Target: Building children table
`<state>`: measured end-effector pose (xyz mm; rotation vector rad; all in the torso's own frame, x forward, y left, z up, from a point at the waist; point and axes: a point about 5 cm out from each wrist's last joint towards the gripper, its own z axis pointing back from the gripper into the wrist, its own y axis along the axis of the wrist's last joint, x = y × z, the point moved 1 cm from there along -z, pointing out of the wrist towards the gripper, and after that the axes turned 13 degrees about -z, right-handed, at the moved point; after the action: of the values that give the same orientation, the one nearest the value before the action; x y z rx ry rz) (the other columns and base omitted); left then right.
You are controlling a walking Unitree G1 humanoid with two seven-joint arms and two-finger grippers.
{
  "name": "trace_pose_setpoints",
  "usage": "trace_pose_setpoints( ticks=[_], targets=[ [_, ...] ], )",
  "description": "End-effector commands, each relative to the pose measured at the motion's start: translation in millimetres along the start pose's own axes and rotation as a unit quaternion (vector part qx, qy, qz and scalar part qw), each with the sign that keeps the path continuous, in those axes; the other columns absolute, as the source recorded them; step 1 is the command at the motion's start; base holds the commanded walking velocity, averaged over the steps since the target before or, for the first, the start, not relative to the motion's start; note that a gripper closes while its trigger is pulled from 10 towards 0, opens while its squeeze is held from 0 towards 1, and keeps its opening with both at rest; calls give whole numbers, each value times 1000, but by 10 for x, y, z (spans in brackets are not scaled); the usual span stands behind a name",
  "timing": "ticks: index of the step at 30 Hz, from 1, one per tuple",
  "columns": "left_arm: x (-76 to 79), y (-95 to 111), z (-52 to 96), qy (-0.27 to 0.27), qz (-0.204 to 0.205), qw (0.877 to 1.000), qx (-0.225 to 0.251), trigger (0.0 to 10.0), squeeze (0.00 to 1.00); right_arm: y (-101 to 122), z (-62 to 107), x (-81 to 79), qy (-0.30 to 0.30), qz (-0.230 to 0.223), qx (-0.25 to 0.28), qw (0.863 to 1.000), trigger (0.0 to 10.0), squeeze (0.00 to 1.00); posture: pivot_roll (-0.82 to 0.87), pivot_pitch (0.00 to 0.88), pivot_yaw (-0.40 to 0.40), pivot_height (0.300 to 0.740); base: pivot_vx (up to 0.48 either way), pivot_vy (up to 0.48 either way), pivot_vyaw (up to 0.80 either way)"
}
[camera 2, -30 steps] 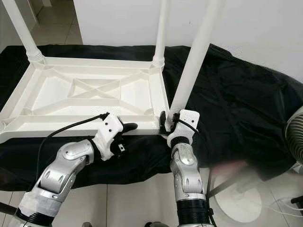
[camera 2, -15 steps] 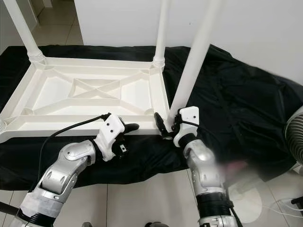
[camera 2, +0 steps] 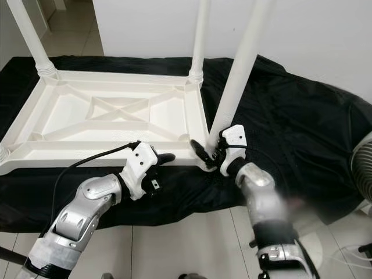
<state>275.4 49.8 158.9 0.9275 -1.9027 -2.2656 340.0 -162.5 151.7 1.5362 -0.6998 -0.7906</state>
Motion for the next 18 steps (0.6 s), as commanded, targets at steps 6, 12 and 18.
trace_pose_setpoints(
  ticks=[6,12,18],
  targets=[
    [-14,-12,-5,22,-3,1000,-12,10000,0,-171,64,49,20,3,-45,999,0,0,-39,67,-55,740,0,0,0],
    [-18,-13,-6,23,-2,1000,-12,10000,0,-228,113,105,-3,7,-64,998,10000,0,-44,67,-54,740,0,0,0],
    [-24,-16,-7,23,-2,1000,-12,10000,0,-231,99,123,-55,-14,-48,997,10000,0,-51,65,-50,740,0,0,0]
  ],
)
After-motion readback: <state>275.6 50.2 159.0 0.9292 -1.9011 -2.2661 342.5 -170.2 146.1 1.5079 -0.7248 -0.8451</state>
